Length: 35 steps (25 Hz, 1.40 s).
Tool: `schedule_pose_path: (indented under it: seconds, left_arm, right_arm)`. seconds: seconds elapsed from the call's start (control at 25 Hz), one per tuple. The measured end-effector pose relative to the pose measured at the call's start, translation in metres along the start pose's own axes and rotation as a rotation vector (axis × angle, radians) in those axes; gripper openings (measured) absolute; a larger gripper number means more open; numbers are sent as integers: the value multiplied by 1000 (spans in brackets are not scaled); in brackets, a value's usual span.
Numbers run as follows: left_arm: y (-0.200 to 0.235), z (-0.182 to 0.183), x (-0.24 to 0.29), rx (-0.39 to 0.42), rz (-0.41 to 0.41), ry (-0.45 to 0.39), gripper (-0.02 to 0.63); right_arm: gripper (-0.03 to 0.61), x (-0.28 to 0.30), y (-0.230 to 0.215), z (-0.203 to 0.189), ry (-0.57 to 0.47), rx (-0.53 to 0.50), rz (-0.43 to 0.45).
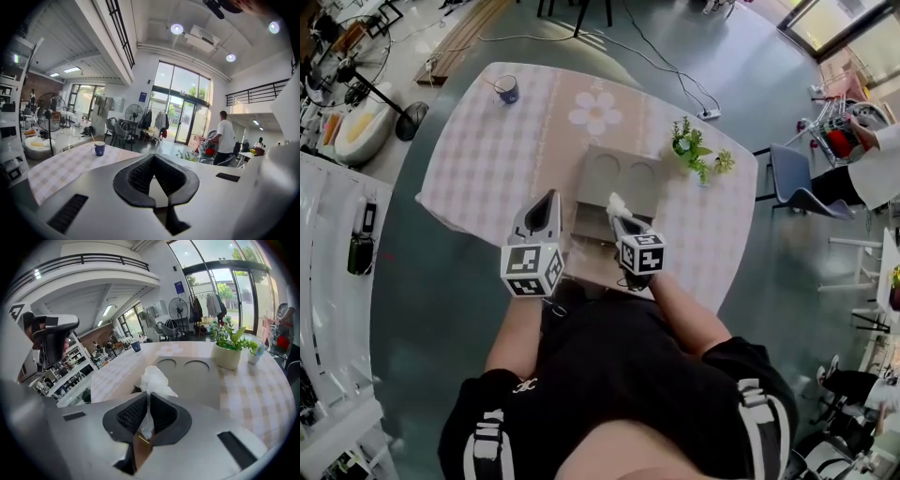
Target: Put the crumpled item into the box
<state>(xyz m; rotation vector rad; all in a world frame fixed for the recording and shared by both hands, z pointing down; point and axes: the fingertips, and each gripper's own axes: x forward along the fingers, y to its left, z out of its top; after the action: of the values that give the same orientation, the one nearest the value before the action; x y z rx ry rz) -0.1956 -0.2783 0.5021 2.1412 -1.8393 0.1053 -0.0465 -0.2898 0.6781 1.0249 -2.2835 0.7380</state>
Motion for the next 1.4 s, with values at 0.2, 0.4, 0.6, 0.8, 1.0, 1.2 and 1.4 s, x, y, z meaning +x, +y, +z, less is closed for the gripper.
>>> schedule_pose_path:
  seconds: [0.2,0.4,0.6,0.8,1.0,1.2,1.4]
  left_arm:
    - [1,-4,9,3,-17,12,2]
    - [-2,-6,15,10,-28,24,2]
    - [-4,-8,19,15,-36,32,2]
    - [-6,-6,22,17,-45,35,2]
    - [-9,-2,20,23,-54,27,2]
    - [-11,-1,17,29,-59,26,2]
    - [-14,2,13,35,-60,18,2]
  right_arm:
    - [21,8,-10,-24,72,15,-16]
    - [23,16,-21,-44,146,31,-26]
    - [23,19,-33,-60,214,41,-62]
    - [26,23,-39,-62,272,44,-89]
    - [32,27,-39,-63,341,38,-82]
    - [37,32,-41,-70,415,-11,-99]
    - [44,35,-40,-74,448,-27,-94]
